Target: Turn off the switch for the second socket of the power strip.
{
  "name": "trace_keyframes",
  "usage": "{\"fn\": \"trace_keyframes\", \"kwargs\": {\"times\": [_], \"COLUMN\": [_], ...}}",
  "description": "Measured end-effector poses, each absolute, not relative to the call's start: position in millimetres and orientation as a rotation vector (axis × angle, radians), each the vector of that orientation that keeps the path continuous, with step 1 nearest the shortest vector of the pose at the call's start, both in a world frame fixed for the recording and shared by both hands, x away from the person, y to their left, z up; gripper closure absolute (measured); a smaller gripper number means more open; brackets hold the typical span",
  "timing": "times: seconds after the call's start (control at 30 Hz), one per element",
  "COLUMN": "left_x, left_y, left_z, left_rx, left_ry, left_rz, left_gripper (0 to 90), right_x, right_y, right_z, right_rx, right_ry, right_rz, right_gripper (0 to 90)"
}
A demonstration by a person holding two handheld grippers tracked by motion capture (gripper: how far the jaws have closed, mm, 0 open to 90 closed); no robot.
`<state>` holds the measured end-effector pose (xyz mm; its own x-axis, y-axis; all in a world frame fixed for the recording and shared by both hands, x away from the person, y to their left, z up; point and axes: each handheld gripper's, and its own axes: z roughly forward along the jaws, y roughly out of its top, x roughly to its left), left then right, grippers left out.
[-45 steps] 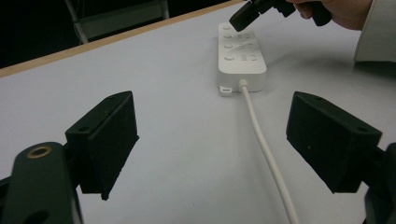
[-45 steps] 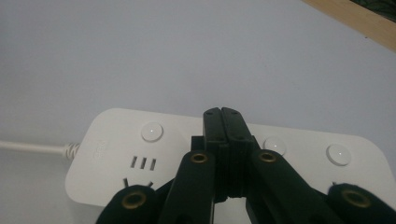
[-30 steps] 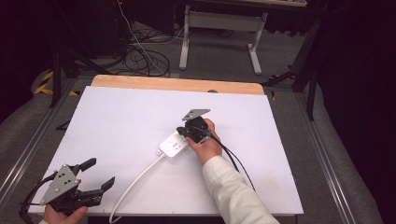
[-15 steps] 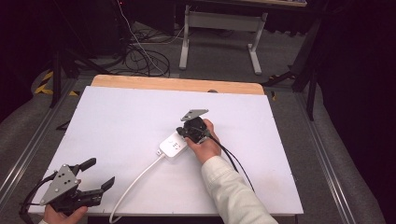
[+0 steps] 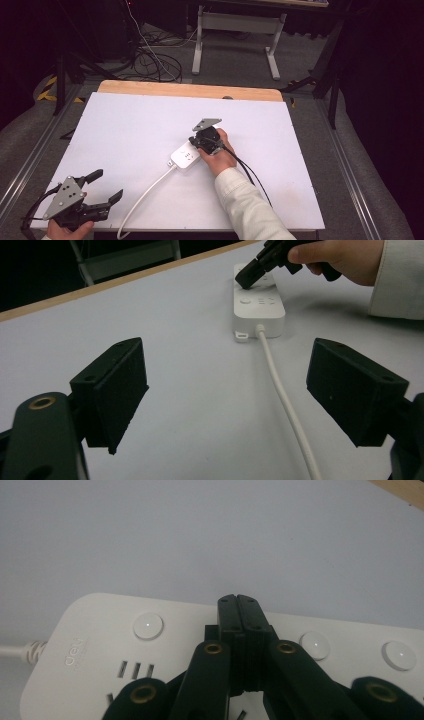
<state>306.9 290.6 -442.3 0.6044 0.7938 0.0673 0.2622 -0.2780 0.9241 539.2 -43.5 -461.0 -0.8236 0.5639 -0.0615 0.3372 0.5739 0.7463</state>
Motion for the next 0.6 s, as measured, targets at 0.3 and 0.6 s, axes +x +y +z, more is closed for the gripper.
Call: {"fn": "trace_keyframes", "kwargs": {"times": [0.3, 0.6], "left_x": [306.4, 306.3], "left_y": [289.8, 289.7], "left_z": [-442.1, -442.2], "left_rx": [1.826, 1.828], "left_ry": [0.853, 0.854], "left_rz": [0.665, 0.662], "left_gripper": [17.2, 17.2], "right_x": [537.9, 536.1], "right_y": [-42.5, -39.3], "right_z": [-462.0, -460.5], "right_rx": [0.756, 0.743], "right_ry": [2.503, 2.499], "right_rz": [1.108, 1.065], "right_gripper": [90.0, 90.0]}}
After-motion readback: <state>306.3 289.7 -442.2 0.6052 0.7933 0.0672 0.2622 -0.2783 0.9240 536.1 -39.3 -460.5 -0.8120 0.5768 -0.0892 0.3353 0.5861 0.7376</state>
